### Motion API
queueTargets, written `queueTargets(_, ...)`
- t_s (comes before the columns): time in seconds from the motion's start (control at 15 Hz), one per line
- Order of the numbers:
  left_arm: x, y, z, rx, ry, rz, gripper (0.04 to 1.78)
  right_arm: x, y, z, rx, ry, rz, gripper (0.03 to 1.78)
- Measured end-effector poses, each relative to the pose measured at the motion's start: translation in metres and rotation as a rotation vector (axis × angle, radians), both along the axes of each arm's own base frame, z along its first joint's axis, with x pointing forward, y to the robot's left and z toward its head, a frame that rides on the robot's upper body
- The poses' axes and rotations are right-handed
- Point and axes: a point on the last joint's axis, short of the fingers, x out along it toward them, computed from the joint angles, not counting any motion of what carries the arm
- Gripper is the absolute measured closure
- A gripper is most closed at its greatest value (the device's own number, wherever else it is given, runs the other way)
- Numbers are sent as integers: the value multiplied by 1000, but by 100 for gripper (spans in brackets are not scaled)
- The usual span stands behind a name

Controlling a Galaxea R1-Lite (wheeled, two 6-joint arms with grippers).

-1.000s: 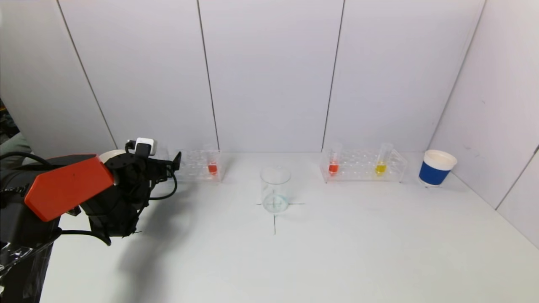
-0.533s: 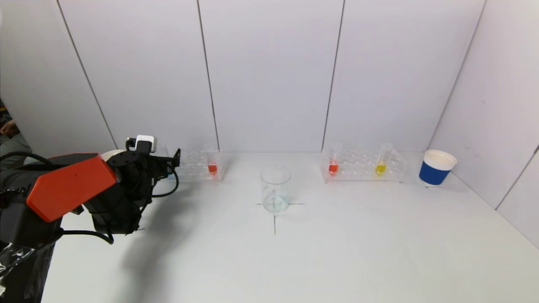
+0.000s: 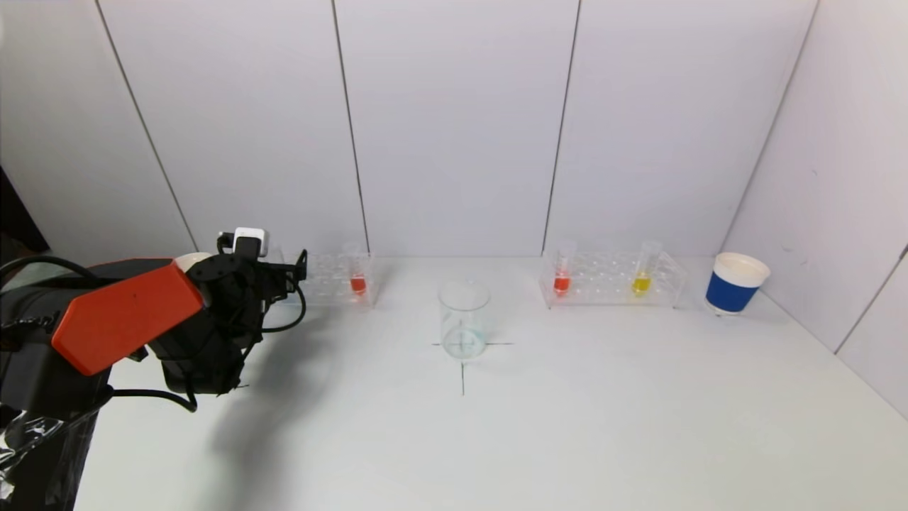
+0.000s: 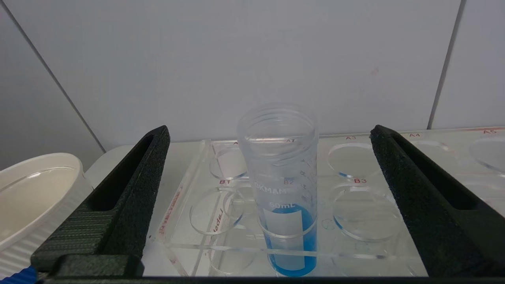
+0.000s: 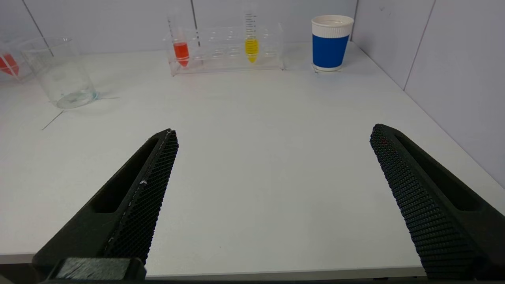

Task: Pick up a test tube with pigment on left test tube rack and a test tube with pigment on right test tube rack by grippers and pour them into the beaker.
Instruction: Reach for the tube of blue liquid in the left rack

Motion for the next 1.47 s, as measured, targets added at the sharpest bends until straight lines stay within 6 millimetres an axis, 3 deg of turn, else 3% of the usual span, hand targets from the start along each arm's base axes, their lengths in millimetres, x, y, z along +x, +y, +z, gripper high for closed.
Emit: queueTargets(1.47, -1, -10, -6, -9, 16, 65, 5, 0, 0, 0, 0, 0, 0, 4)
